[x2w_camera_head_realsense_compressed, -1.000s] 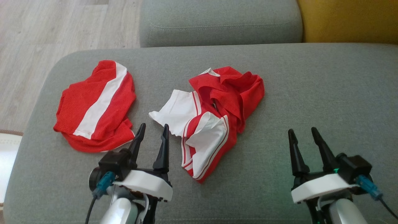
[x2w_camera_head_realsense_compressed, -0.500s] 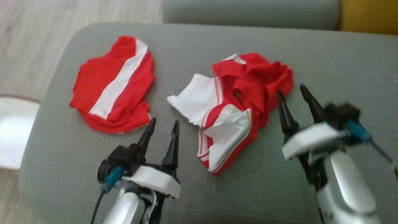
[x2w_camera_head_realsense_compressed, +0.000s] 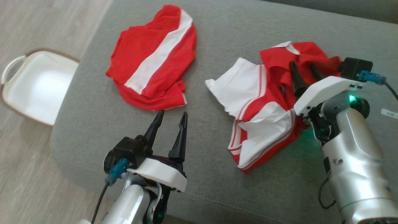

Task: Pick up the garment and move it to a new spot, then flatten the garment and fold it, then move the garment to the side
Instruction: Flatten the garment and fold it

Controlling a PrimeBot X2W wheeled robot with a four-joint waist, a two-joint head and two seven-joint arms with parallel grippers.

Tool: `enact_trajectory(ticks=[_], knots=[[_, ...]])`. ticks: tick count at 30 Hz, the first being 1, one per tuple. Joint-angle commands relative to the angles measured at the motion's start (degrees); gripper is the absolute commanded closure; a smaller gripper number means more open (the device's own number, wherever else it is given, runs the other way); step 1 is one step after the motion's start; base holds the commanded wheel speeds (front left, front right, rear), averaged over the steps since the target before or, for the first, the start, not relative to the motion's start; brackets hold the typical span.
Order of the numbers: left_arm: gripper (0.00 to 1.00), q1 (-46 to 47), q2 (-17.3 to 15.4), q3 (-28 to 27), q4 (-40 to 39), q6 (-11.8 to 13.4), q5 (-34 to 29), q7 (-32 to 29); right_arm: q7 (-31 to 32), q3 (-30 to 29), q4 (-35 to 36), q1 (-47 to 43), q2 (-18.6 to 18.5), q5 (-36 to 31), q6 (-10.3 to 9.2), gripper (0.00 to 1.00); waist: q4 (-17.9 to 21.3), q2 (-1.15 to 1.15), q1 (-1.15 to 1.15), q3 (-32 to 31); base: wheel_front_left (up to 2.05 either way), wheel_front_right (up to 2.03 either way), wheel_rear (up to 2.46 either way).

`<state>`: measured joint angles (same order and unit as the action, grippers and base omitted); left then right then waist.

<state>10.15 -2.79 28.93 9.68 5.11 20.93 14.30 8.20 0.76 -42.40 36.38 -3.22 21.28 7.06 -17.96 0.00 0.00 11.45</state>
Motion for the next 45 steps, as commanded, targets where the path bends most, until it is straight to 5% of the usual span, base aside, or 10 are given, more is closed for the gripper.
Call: enact_trajectory(ticks=[1,4,5,6,13,20,27,34,35,45], knots=[[0.0,2.37,-0.09,-1.5,-1.71,0.34,0.26,0.7,0.29,0.52,0.44,2.63,0.35,-0.11,0.43,0.0,-1.24,0.0,0.0,0.92,0.0,0.0,0.0],[0.0,2.49,-0.09,-1.32,-1.83,0.53,0.47,0.7,-0.32,-0.95,-2.84,4.72,0.35,-1.73,0.43,0.03,-2.01,0.0,0.0,1.35,0.0,0.0,0.0],[0.0,2.5,-0.09,-1.29,-1.86,0.59,0.53,0.7,-0.99,-1.96,-3.77,5.49,0.35,-2.3,0.43,0.96,-2.14,0.0,0.0,1.4,0.0,0.0,0.0],[0.0,2.5,-0.09,-1.28,-1.87,0.64,0.56,0.7,-1.7,-2.94,-4.58,6.22,0.35,-3.01,0.43,1.0,-2.24,0.0,0.0,1.43,0.0,0.0,0.0],[0.0,1.98,-0.09,-1.57,-1.58,1.02,0.66,0.7,-5.76,-10.49,-7.37,10.3,-0.81,-6.42,0.43,1.0,-1.94,0.0,0.0,0.04,0.0,0.0,0.0],[0.0,1.54,-0.09,-1.71,-2.07,1.22,0.92,0.7,-5.2,-16.18,-6.53,16.07,-7.17,-13.07,0.43,1.0,-0.88,0.0,0.0,-1.35,0.0,0.0,0.0],[0.0,1.86,-0.09,-1.19,-2.71,1.22,1.48,0.7,-2.69,-19.42,-4.39,22.39,-14.57,-21.8,0.43,1.0,-1.4,0.0,0.0,-0.73,0.0,0.0,0.0],[0.0,2.23,-0.09,-1.39,-2.99,1.18,1.67,0.7,-1.8,-18.79,-5.74,26.02,-17.16,-29.4,0.43,1.0,-2.02,0.0,0.0,0.73,0.0,0.0,0.0],[0.0,2.38,-0.09,-1.41,-3.01,1.18,1.72,0.7,-1.99,-18.55,-6.28,26.04,-17.67,-30.96,0.43,0.0,-2.08,0.0,0.0,0.89,0.0,0.0,0.0],[0.0,2.34,-0.09,-2.62,-2.52,1.47,1.2,0.7,-5.12,-19.74,-12.45,24.32,-14.99,-34.73,0.43,0.0,0.51,0.0,0.0,-1.49,0.0,0.0,0.0]])
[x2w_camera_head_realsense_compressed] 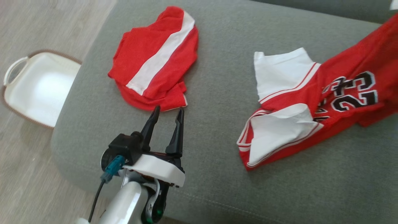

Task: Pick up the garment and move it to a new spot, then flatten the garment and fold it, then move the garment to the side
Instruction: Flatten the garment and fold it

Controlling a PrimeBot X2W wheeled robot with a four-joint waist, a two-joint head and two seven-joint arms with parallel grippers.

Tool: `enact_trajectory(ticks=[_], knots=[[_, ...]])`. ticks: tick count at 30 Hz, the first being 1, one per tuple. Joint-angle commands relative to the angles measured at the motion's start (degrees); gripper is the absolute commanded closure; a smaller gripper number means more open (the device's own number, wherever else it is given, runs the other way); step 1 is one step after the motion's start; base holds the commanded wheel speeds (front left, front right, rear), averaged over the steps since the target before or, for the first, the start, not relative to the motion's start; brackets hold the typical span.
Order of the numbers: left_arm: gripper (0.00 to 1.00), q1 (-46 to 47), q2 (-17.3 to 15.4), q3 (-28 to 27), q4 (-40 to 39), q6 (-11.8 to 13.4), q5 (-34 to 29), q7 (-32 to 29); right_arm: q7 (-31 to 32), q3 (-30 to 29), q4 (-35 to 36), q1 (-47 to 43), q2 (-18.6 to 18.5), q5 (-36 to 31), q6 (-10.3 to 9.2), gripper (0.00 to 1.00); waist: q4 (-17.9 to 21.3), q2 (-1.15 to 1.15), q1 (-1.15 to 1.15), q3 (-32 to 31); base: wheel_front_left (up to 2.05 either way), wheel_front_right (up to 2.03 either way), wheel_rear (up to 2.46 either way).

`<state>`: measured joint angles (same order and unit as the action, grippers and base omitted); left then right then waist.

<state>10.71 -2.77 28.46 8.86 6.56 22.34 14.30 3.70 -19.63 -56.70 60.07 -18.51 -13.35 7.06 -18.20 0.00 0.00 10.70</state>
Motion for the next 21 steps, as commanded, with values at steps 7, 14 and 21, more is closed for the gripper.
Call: enact_trajectory(ticks=[7,14,21], knots=[[0.0,0.65,-0.1,-3.9,-1.46,-0.31,-0.92,0.7,-5.71,2.53,0.46,-2.5,4.57,3.55,0.43,0.0,5.2,0.0,0.0,-4.94,0.0,0.0,0.0],[0.0,-0.77,-0.1,-5.15,-1.51,-0.34,-1.0,0.7,-10.09,7.71,2.9,-8.81,8.52,8.9,0.43,0.0,9.64,0.0,0.0,-8.63,0.0,0.0,0.0],[0.0,-2.28,-0.1,-5.56,-1.74,-0.37,-0.68,0.7,-12.98,13.67,12.23,-21.72,12.69,17.23,0.43,0.0,14.29,0.0,0.0,-11.24,0.0,0.0,0.0]])
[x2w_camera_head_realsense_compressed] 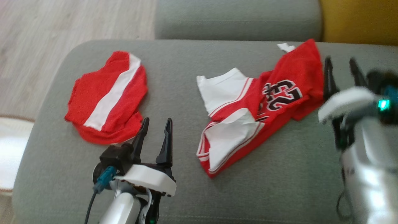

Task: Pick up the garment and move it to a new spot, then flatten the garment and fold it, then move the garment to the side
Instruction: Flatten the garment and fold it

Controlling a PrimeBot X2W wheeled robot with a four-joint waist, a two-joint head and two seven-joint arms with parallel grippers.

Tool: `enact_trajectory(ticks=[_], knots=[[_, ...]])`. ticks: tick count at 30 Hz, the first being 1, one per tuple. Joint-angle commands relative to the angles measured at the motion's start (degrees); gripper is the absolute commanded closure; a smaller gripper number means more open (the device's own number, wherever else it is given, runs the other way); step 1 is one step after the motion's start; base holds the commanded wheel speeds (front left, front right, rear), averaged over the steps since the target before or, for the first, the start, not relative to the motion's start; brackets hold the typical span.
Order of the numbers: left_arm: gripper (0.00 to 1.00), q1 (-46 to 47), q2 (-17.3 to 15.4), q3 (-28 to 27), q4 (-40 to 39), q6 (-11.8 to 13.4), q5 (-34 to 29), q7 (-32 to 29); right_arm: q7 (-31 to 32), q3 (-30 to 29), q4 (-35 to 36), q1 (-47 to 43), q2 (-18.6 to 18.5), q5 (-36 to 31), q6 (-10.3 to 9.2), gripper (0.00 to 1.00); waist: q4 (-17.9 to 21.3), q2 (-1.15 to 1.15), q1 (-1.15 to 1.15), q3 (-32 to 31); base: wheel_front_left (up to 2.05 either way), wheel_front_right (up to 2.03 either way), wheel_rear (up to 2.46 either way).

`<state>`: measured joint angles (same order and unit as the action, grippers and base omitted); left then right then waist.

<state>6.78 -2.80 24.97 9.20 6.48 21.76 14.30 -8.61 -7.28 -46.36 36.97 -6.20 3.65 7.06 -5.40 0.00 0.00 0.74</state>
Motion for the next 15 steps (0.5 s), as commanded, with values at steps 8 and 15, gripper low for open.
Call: enact_trajectory(ticks=[8,15], knots=[[0.0,0.48,-0.08,-1.61,-1.93,0.06,1.09,0.7,-0.17,2.57,19.09,-17.71,3.03,6.89,0.43,0.0,4.79,0.0,0.0,-1.43,0.0,0.0,0.0],[0.0,2.82,-0.12,0.42,2.18,-1.05,-1.83,0.61,3.88,2.69,30.27,-23.65,3.3,10.45,0.43,0.0,7.92,0.0,0.0,0.94,0.0,0.0,0.0]])
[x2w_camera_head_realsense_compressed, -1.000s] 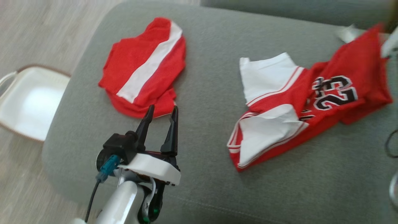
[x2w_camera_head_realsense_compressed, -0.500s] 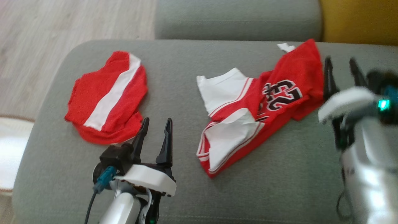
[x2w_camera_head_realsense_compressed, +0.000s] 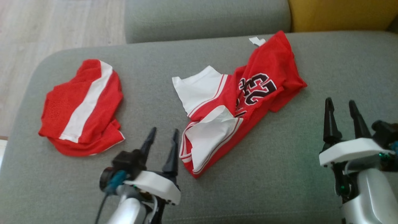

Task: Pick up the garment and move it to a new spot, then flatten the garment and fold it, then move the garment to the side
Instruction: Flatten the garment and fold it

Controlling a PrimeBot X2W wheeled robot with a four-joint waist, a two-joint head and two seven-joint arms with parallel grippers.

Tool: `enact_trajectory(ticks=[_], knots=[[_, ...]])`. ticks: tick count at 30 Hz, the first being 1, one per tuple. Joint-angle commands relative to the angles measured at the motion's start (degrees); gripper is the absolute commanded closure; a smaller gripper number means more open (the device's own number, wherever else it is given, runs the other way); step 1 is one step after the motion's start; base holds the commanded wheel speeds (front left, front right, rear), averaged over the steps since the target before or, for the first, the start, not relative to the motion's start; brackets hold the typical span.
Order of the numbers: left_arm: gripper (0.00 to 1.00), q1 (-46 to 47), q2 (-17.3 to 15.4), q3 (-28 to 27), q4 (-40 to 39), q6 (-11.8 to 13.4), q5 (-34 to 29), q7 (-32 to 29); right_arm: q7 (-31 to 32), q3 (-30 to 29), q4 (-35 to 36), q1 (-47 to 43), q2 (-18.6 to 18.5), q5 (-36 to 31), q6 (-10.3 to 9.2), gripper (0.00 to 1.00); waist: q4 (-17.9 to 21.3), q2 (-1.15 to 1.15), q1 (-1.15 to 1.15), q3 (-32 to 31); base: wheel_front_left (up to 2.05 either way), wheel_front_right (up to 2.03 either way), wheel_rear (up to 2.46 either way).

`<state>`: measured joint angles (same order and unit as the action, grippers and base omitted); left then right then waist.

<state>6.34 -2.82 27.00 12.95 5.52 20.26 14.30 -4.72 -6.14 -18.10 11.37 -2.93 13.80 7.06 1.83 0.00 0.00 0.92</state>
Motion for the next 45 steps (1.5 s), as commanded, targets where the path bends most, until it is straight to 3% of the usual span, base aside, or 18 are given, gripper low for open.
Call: enact_trajectory(ticks=[1,7,14,25,27,28,32,37,45], knots=[[0.0,4.17,-0.29,-0.73,-0.22,-0.44,-1.16,0.18,0.37,1.66,2.92,1.75,0.03,0.5,0.43,0.0,1.09,0.0,0.0,1.23,0.0,0.0,0.0],[0.0,11.76,-1.93,2.95,8.11,-2.38,-5.09,-5.26,2.07,2.68,6.02,0.94,0.04,0.8,0.43,0.0,3.56,0.0,0.0,4.41,0.0,0.0,0.0],[0.0,18.82,-2.57,6.31,14.1,-5.54,-7.96,-6.36,2.33,2.48,6.92,0.77,0.04,1.41,0.43,0.0,6.35,0.0,0.0,6.61,0.0,0.0,0.0],[0.0,21.35,-2.15,7.01,18.89,-5.49,-7.74,-5.07,1.84,3.16,6.52,1.09,0.05,2.53,0.43,0.0,8.95,0.0,0.0,7.69,0.0,0.0,0.0],[0.71,21.71,-2.2,6.97,19.74,-5.57,-7.53,-4.97,1.66,3.24,6.35,1.15,0.05,2.64,0.43,0.0,9.3,0.0,0.0,7.82,0.0,0.0,0.0],[1.0,21.9,-2.19,6.9,20.12,-5.61,-7.36,-4.93,1.56,3.26,6.28,1.18,0.05,2.68,0.43,0.0,9.43,0.0,0.0,7.88,0.0,0.0,0.0],[1.0,22.95,-2.42,6.32,21.07,-4.87,-7.14,-4.28,1.25,3.34,5.83,1.24,0.05,2.68,0.43,0.0,9.81,0.0,0.0,7.76,0.0,0.0,0.0],[1.0,25.41,-3.65,3.77,19.79,-1.76,-7.41,-1.42,0.41,1.53,4.71,1.55,0.05,2.6,0.43,0.0,9.73,0.0,0.0,6.47,0.0,0.0,0.0],[1.0,32.05,-7.25,0.77,9.75,2.76,-11.93,0.63,-1.81,-3.85,1.93,3.23,0.05,3.15,0.43,0.0,8.6,0.0,0.0,3.82,0.0,0.0,0.0]])
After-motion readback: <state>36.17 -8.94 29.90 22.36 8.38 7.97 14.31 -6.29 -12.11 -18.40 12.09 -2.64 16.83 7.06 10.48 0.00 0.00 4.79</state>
